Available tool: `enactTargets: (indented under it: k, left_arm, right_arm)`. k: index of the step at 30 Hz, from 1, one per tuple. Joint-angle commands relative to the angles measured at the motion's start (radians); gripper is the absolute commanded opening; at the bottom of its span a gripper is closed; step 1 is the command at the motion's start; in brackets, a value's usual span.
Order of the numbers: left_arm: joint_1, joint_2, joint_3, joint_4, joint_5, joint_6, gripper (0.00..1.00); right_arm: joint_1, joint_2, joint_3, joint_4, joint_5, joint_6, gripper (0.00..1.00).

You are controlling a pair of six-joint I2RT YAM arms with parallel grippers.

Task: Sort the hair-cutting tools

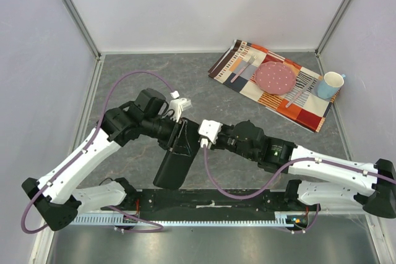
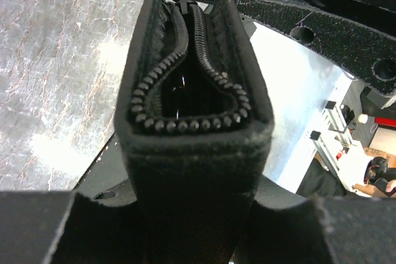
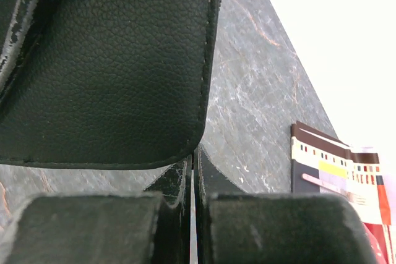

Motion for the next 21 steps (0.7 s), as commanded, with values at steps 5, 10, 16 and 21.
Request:
enactTargets:
  k: [5, 10, 16, 21]
  left_arm:
    - [-0.086, -0.029, -0.027, 0.031, 0.161, 0.063, 0.02]
    - [-0.141, 0.008, -0.050, 0.066, 0.165, 0.074, 0.02]
    - [-0.204, 0.043, -0.078, 0.111, 0.202, 0.097, 0.02]
    - [-0.233, 0.053, -0.095, 0.120, 0.231, 0.115, 0.02]
  right_arm:
    - [-0.021, -0.070, 0.123, -0.262, 0.075, -0.118, 0.00]
    - [-0.023, -0.110, 0.143, -0.355, -0.002, -0.174, 0.00]
    - [-0.020, -0.079, 0.202, -0.443, -0.071, -0.222, 0.00]
    - [-0.015, -0.058, 0.259, -0.512, -0.110, -0.276, 0.00]
